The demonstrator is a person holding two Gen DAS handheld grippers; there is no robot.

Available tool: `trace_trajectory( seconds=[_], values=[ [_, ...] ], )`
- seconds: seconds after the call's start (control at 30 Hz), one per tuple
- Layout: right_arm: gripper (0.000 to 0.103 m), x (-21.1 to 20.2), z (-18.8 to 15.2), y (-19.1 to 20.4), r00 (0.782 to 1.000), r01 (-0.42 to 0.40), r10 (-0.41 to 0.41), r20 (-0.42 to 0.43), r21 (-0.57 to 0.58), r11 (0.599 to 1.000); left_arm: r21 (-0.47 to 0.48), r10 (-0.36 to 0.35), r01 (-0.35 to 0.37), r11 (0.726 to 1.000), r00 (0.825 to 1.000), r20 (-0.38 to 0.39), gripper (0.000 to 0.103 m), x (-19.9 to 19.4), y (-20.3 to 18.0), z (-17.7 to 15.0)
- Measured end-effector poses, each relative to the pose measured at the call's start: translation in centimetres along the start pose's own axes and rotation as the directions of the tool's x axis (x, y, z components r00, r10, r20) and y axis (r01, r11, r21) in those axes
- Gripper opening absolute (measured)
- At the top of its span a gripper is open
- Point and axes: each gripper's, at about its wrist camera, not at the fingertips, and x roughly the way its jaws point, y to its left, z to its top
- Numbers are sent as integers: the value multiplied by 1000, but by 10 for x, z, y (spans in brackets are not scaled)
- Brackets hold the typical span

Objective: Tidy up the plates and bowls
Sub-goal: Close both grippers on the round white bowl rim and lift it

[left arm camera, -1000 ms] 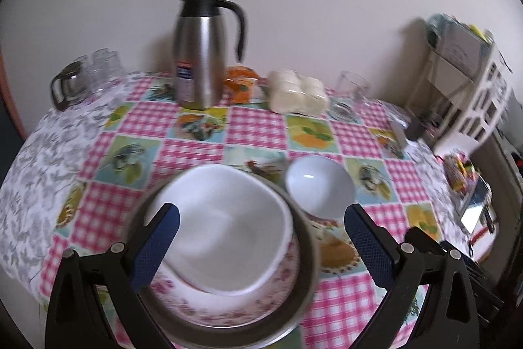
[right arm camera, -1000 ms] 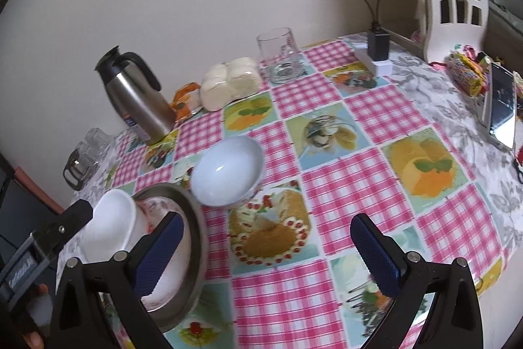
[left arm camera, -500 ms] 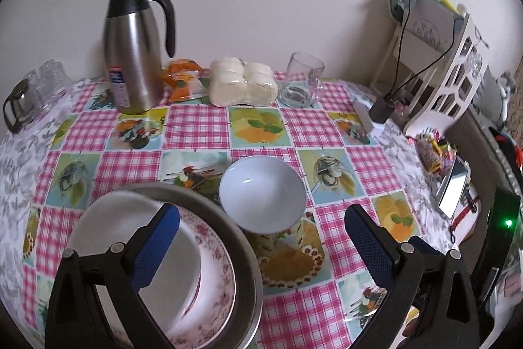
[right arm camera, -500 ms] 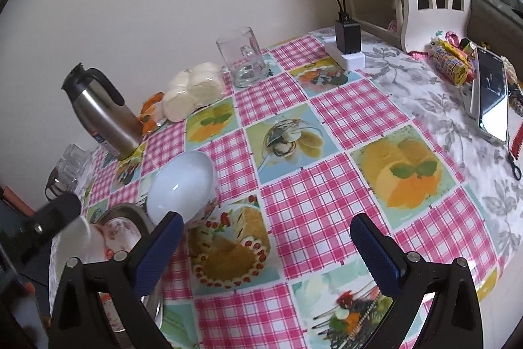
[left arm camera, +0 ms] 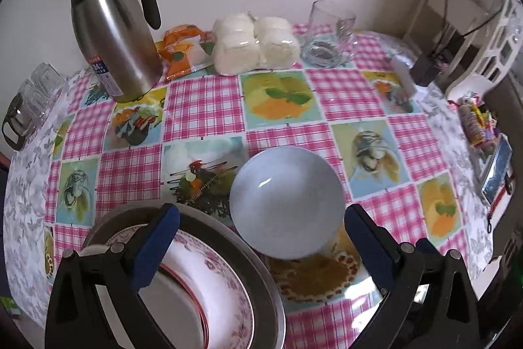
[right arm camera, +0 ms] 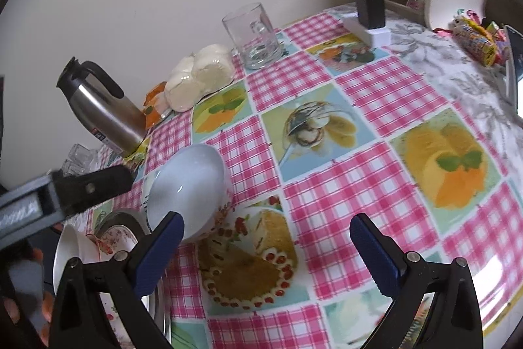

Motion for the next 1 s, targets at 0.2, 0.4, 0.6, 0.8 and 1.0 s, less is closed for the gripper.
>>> trace_trajectory(
  seconds=[0.2, 0.4, 0.6, 0.8, 1.0],
  values=[
    [90, 20, -1, 12, 1000, -5, 5, -23, -16, 1000, 34, 88, -86, 996, 995, -52, 91, 24, -6, 12],
    [80, 36, 2, 16, 999, -29, 28, -37, -8, 1000, 92, 134, -125, 988, 986, -97, 77, 47, -17, 17],
    [65, 52, 2, 16, 997, -43, 43, -63, 5, 999, 79, 154, -144, 986, 977, -147, 66, 70, -15, 19],
    [57, 63, 0, 20, 995, -58, 57, -81, 1, 998, 58, 163, -155, 986, 970, -182, 57, 87, -9, 19],
    [48, 70, -2, 25, 992, -85, 85, -93, 5, 996, 33, 133, -129, 991, 968, -211, 45, 98, -5, 16]
  ],
)
